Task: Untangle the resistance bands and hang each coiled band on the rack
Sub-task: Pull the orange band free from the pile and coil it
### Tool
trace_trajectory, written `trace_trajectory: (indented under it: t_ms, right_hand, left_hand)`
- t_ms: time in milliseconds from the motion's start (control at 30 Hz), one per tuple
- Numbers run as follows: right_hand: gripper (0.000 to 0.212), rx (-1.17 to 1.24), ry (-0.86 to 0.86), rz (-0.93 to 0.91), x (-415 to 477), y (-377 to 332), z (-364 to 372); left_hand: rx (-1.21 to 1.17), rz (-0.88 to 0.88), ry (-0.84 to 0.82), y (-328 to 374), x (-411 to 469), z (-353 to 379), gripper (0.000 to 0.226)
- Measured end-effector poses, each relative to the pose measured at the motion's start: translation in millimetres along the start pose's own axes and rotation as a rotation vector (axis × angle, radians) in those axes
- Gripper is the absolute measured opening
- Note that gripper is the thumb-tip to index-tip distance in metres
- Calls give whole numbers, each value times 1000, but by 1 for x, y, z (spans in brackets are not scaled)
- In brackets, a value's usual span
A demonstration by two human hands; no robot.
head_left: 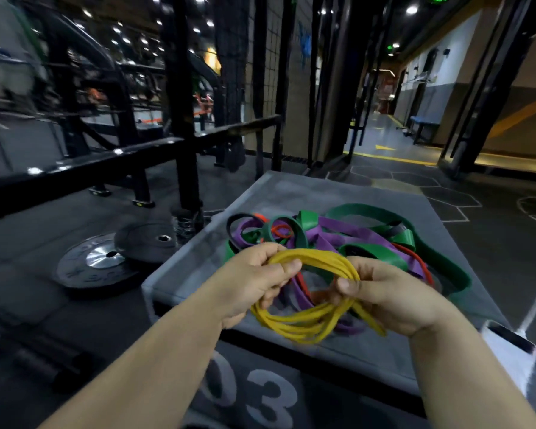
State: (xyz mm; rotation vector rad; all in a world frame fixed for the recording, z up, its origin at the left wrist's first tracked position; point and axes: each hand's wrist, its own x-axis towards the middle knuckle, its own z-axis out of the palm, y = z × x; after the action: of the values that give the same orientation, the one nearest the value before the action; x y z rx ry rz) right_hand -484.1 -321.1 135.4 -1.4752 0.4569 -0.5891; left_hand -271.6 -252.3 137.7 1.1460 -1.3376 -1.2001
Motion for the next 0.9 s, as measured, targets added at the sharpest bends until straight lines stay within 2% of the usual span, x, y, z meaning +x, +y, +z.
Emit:
trace_trajectory:
  t_ms: [133, 233, 300, 333, 467, 567, 733, 900]
  right_hand:
    - [30, 116, 40, -107, 41, -5, 45]
    - [39, 65, -27, -138, 70, -11, 93]
    - [31, -1, -32, -156, 86, -13, 116]
    - [25, -30, -56, -166, 94, -16, 131]
    - [21, -106, -194, -240, 119, -38, 203]
    - [12, -145, -291, -287, 130, -58, 261]
    - [17, -143, -431, -400, 133, -84, 350]
    - [16, -169, -613, -494, 127, -113, 427]
  left_hand:
    - [153, 50, 230, 17, -32, -35, 23]
    - [174, 65, 425, 25, -73, -67, 22]
    - [168, 64, 490, 31, -97, -80, 14]
    - [157, 64, 532, 36, -112, -86, 12]
    - [170, 115, 717, 61, -179, -107, 21]
    - [211, 166, 852, 80, -234, -118, 15]
    - [363, 255, 1077, 105, -311, -120, 14]
    - [428, 483, 1396, 123, -362, -116, 16]
